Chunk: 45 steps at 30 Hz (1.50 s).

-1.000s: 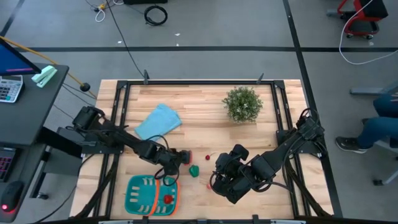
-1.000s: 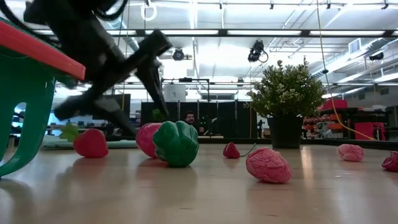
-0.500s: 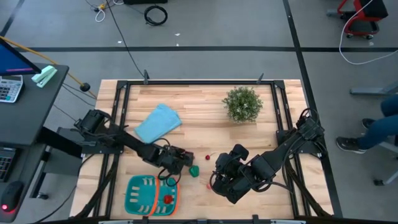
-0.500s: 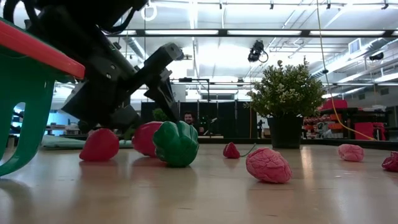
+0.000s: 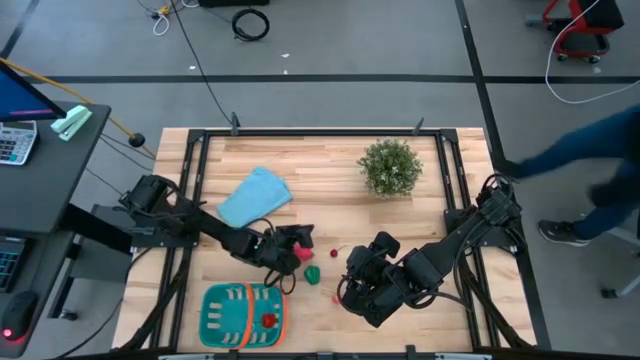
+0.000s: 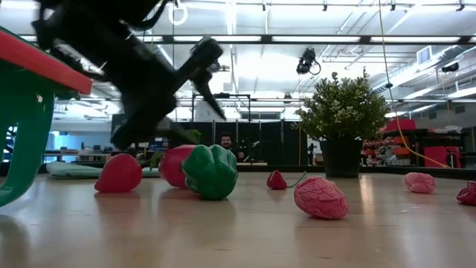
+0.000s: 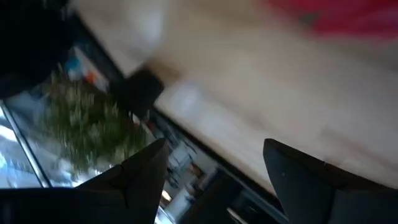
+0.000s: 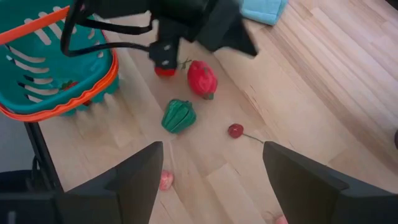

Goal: Pick and placing Produce into tupperware
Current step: Put the red dragonfruit into the blue basket

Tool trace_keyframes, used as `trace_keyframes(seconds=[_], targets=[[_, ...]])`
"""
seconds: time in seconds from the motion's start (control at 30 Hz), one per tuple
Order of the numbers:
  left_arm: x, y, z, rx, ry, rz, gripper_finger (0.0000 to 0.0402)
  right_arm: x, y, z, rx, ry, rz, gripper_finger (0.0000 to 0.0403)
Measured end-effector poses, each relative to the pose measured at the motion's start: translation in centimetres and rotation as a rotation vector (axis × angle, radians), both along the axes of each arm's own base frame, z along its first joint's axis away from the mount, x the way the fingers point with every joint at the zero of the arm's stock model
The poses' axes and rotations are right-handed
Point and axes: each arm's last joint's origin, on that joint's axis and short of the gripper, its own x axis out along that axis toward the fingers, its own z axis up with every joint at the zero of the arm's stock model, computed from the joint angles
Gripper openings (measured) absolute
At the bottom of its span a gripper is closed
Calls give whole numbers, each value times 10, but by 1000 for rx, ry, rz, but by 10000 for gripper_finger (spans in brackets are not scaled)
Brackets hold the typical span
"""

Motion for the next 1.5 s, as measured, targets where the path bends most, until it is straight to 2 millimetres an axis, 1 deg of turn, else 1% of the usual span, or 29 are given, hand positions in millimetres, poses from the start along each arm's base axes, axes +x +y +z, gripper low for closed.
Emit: trace_keyframes(seconds=[0.1,0.23,0.33,0.43,0.57,0.63,0.7,0.77,0.87,1.0,1.1,1.17,1.27,1.37,1.43,1.5], targets=[[6,2,14,-28,-56,48,272,0,0,0,0,0,0,286],[14,-1,37,-93,-125,90,272,-1,1,0,-2,2,4,286],[18,-4,53,-188,-164,174,272,-2,2,0,-17,11,31,286],[17,-8,70,-406,-170,289,272,-4,5,0,-21,24,53,286],[17,-15,94,-841,-111,464,270,-7,9,0,-34,35,89,286],[18,-20,105,-1012,-81,530,267,-8,11,0,-43,39,108,286],[19,-24,112,-1141,-77,584,264,-9,12,0,-54,44,128,286],[20,-27,116,-1219,-89,627,261,-9,13,0,-71,53,152,286],[18,-31,117,-1240,-94,651,259,-10,14,0,-94,65,189,286],[18,-31,117,-1256,-105,666,260,-10,14,0,-102,62,189,286],[23,-23,117,-1352,-207,816,259,-10,14,0,-111,63,196,286],[26,-15,113,-1363,-241,885,256,-10,14,0,-121,67,208,286],[32,-2,102,-1332,-245,914,253,-10,14,0,-120,66,206,286],[34,10,82,-1324,-228,972,253,-10,14,0,-115,62,202,286],[37,14,76,-1337,-237,974,252,-11,16,0,-113,58,207,286],[37,17,73,-1351,-254,968,252,-11,17,0,-114,59,209,286]])
